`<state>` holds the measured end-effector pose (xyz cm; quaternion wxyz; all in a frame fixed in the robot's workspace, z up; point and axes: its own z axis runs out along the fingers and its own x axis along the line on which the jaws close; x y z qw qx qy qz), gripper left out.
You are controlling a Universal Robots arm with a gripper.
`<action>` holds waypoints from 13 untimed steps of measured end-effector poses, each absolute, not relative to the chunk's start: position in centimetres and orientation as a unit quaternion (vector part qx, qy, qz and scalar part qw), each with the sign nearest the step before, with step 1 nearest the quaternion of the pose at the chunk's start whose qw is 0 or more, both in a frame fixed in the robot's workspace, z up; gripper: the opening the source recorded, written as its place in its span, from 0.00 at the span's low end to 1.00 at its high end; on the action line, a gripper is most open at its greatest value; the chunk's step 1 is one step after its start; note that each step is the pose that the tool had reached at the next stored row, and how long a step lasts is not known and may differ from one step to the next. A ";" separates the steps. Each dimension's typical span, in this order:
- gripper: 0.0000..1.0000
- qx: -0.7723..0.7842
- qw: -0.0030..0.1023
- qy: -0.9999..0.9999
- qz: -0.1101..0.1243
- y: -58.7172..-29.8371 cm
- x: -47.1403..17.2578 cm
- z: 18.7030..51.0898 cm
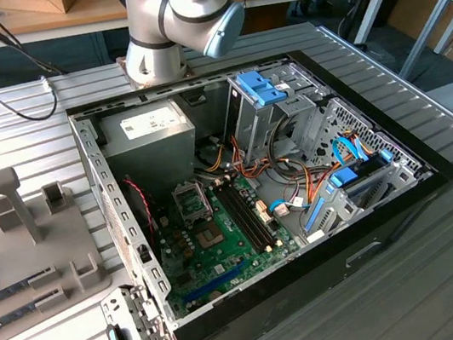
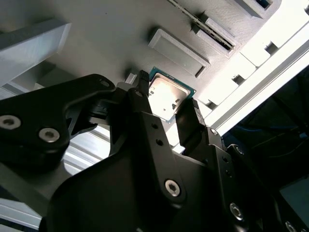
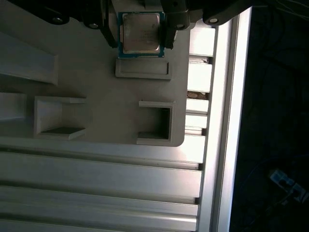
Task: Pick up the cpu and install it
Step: 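Pick up the cpu and move it towards the insertion slot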
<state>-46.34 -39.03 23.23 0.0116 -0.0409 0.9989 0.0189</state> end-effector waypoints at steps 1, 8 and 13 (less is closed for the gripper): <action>0.47 -0.041 0.012 0.999 0.019 -39.0 -46.3 23.3; 0.47 -0.041 0.012 0.999 0.019 -39.0 -46.3 23.4; 0.47 -0.041 0.012 0.999 0.019 -39.0 -46.3 23.6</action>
